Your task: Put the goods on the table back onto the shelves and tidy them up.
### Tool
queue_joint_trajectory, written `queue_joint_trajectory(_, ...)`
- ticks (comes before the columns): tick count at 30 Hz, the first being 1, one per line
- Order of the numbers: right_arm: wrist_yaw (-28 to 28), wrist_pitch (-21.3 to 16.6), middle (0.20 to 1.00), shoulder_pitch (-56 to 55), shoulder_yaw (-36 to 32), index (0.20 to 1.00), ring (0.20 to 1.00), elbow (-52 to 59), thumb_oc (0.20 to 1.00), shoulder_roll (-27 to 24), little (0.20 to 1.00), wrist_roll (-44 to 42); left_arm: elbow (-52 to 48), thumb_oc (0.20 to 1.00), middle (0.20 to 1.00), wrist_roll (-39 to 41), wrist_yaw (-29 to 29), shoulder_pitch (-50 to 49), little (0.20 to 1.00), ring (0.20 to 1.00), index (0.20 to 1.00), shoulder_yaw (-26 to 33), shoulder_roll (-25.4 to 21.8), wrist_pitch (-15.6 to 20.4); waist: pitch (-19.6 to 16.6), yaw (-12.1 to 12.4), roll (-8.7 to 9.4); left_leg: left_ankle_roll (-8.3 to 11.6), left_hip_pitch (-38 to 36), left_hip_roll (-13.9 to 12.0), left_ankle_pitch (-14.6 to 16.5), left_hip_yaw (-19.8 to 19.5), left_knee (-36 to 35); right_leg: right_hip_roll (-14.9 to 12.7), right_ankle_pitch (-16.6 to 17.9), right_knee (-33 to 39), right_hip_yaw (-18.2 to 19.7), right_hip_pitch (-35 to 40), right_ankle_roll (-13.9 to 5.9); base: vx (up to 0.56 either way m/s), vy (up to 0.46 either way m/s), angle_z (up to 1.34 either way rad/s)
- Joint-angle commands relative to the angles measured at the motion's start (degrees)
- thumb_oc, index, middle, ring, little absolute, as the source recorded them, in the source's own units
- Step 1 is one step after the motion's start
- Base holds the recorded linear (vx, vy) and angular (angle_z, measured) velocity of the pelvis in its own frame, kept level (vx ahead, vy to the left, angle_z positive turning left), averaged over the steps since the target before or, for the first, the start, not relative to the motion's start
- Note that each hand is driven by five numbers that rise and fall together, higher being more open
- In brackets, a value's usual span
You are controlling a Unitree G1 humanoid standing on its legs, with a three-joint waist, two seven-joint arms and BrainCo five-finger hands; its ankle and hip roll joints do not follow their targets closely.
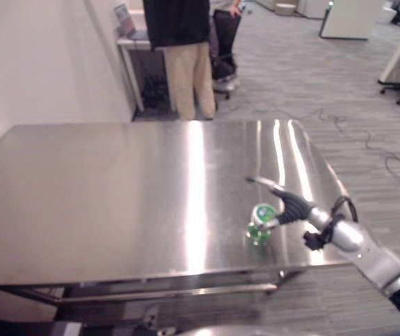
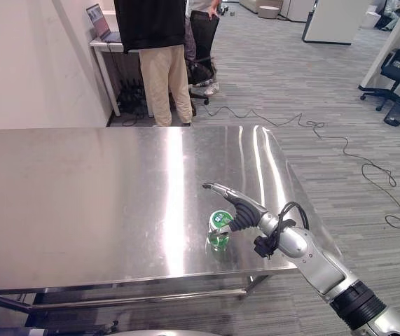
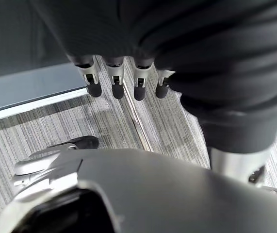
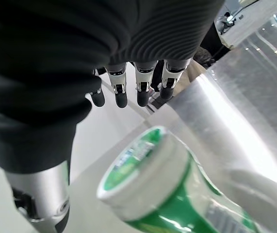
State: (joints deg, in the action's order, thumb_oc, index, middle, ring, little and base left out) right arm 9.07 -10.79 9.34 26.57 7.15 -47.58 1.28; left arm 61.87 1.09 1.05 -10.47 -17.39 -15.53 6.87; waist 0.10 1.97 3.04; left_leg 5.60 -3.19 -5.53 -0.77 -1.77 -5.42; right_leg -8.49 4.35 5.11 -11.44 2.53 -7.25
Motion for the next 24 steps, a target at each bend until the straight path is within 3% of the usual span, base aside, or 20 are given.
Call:
queue_joint_trajectory(1,-0.4,-1.7,1.000,2.1,0.9,1.000,1.000,1.2,1.000,-1.0,1.000,0.7,3.3,1.000,1.000,-1.2,0.1,4.5,1.000,1.000,1.000,-1.6,2.1,1.3,0.5,1.8,0.92,-1.31,-0.6,-0.5,4.2,2.3,0.4,-5.8,0.6,-0.2,2.2,-0.2,-4.10,0.00,0.000,0.00)
queue_joint_trajectory(24,-3.1,0.2,1.000,3.2,2.9,1.000,1.000,-8.7,1.000,6.2,1.000,4.8,2.2,1.000,1.000,-1.5,0.7,4.6,1.000,1.000,1.000,-2.2,1.1,1.0,0.9,2.7,0.91,-1.61,-0.3,-0.2,4.2,1.7,0.4,-6.1,0.6,-0.4,1.5,-0.2,-4.11,0.00,0.000,0.00)
